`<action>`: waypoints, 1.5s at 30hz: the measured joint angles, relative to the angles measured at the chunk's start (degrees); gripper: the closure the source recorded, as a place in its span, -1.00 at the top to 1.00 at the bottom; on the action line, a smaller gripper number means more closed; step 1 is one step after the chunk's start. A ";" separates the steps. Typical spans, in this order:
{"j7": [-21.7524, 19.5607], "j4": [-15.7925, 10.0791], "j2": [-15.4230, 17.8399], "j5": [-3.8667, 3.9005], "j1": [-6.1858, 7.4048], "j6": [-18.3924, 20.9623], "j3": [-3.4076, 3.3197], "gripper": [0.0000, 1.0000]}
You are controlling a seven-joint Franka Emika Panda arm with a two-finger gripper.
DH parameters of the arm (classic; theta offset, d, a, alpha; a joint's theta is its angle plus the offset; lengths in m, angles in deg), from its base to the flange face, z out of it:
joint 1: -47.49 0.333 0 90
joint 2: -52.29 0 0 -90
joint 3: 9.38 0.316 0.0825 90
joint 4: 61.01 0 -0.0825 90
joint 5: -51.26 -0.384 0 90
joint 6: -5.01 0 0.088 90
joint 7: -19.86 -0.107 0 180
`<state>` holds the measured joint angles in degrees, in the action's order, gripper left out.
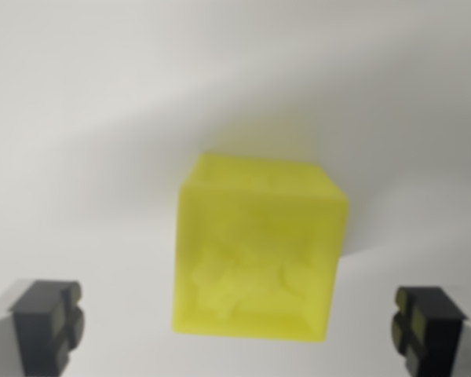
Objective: Pick yellow cube
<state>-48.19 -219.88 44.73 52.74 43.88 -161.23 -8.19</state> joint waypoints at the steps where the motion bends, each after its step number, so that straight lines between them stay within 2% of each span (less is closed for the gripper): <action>1: -0.23 -0.34 -0.31 0.00 -0.02 -0.63 0.00 1.00; 8: -1.30 -1.50 -1.34 -0.39 -0.13 -2.99 0.04 1.00; 15: -1.39 -1.34 -2.48 -0.31 -0.11 -3.93 -0.02 1.00; 23: -2.24 -0.40 -6.95 0.81 -0.23 -7.45 -0.16 1.00; 31: -3.52 0.78 -11.43 2.47 -0.25 -10.75 -0.54 1.00; 35: -4.08 1.12 -12.55 3.20 -0.29 -11.55 -0.66 1.00; 36: -7.67 1.25 -12.66 7.96 -1.99 -11.53 -0.14 -1.00; 39: -7.72 1.21 -12.51 8.04 -2.08 -11.40 -0.06 -1.00; 42: -7.56 0.93 -11.47 7.93 -2.44 -10.66 0.34 -1.00; 45: -6.77 0.45 -9.82 6.92 -2.74 -9.48 0.87 -1.00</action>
<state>-54.96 -219.43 34.91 59.65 41.14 -170.71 -7.32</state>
